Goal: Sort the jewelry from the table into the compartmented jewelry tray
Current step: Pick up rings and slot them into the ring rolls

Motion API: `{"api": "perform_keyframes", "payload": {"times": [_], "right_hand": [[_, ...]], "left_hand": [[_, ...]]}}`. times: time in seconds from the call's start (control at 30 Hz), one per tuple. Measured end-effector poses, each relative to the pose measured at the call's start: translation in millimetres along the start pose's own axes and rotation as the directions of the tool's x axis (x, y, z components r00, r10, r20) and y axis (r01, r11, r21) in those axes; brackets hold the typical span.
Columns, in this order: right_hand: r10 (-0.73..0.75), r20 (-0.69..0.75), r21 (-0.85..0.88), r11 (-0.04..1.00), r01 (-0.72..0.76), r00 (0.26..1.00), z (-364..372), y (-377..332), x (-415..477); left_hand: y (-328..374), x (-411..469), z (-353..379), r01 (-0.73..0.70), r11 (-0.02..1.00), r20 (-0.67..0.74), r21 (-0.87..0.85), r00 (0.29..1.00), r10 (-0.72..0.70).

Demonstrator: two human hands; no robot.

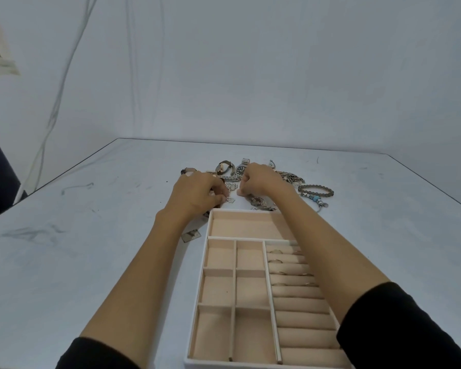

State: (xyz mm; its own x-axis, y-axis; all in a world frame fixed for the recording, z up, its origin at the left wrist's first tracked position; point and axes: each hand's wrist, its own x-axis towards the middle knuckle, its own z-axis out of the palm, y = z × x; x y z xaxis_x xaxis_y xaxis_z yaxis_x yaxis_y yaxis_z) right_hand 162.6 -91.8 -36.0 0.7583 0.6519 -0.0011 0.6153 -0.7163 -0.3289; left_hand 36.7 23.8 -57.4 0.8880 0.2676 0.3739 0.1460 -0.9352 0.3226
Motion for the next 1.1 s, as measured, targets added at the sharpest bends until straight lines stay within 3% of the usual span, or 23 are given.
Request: {"api": "perform_keyframes", "payload": {"times": [0.17, 0.5, 0.77, 1.1], "right_hand": [[-0.005, 0.056, 0.003, 1.0, 0.005, 0.998, -4, 2, -4], [-0.079, -0.069, 0.052, 0.995, 0.083, 0.994, -10, 8, -20], [-0.105, -0.19, 0.378, 0.91, 0.171, 0.976, -23, 20, -50], [-0.084, -0.18, 0.572, 0.801, 0.174, 0.98, -24, 38, -86]], "left_hand": [[0, 0, 0, 0.032, 0.998, -0.009, 0.045, 0.999, -0.032], [11, -1, -5, 0.087, 0.994, -0.004, 0.059, 0.996, -0.087], [13, 1, 8, 0.258, 0.916, 0.113, -0.306, 0.966, -0.234], [10, 1, 9, 0.127, 0.945, 0.112, -0.301, 0.989, -0.097]]}}
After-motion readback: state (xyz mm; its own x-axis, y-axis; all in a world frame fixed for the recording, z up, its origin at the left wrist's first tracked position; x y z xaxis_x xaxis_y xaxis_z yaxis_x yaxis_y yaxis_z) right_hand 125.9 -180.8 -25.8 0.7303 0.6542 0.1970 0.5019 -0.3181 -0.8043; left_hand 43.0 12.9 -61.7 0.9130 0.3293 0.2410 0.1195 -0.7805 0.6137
